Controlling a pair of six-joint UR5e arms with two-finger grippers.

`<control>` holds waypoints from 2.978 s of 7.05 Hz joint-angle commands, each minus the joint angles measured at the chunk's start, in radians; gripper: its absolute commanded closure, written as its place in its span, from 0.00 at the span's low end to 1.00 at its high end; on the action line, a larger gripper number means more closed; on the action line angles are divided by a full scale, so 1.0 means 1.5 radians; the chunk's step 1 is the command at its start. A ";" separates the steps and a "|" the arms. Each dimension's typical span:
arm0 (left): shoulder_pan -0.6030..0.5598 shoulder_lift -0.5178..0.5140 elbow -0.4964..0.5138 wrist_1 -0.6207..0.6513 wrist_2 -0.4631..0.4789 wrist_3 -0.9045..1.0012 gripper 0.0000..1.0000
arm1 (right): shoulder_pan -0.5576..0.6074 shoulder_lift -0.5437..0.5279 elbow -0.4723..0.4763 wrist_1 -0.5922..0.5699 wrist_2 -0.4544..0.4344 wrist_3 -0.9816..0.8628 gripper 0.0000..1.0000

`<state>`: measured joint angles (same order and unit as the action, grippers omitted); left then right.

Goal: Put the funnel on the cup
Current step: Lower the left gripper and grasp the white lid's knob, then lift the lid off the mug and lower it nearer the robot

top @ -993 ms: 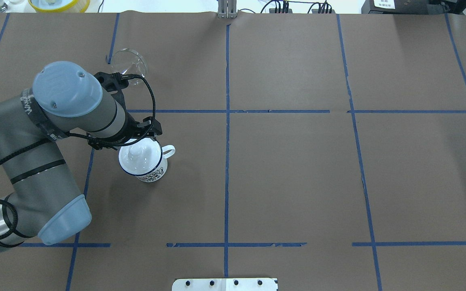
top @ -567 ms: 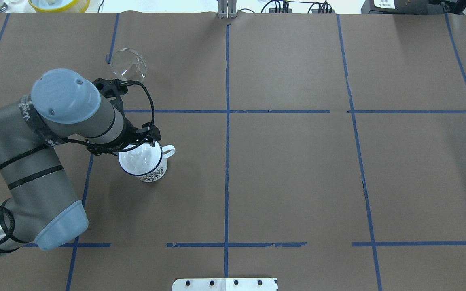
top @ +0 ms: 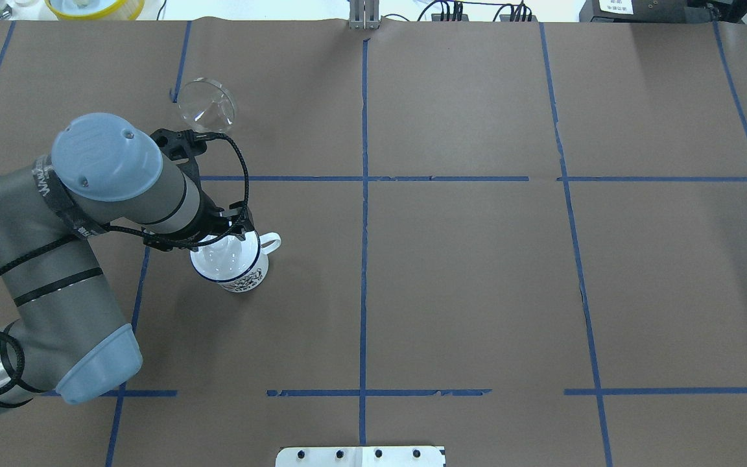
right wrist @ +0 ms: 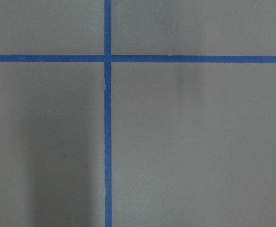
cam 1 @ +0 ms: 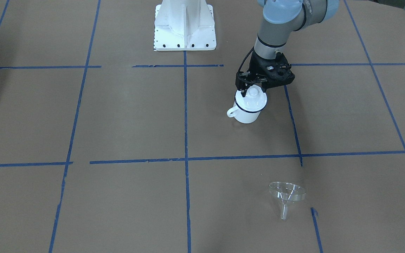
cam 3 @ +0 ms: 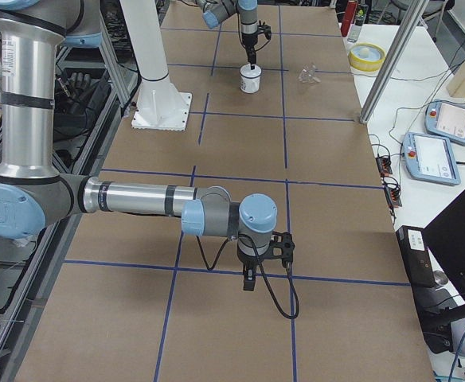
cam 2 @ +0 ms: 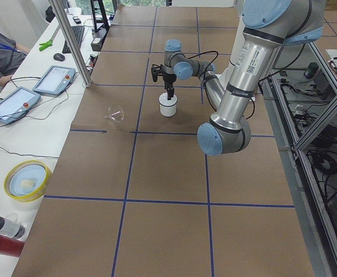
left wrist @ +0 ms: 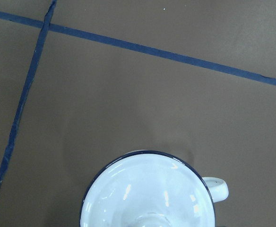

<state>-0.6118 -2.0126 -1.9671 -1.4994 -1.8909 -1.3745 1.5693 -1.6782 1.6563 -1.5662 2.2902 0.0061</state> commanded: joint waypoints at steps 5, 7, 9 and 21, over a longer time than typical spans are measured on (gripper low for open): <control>0.001 0.000 -0.013 0.000 -0.001 0.001 1.00 | 0.000 0.000 0.000 0.000 0.000 0.000 0.00; 0.000 0.000 -0.022 0.004 -0.001 0.003 1.00 | 0.000 0.000 0.000 0.000 0.000 0.000 0.00; -0.014 0.014 -0.101 0.052 -0.001 0.022 1.00 | 0.000 0.000 0.000 0.000 0.000 0.000 0.00; 0.102 0.328 -0.056 -0.348 0.033 -0.019 1.00 | 0.000 0.000 0.000 0.000 0.000 0.000 0.00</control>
<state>-0.4679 -1.5190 -2.0591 -2.0149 -1.8471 -1.3964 1.5693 -1.6782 1.6560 -1.5662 2.2902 0.0061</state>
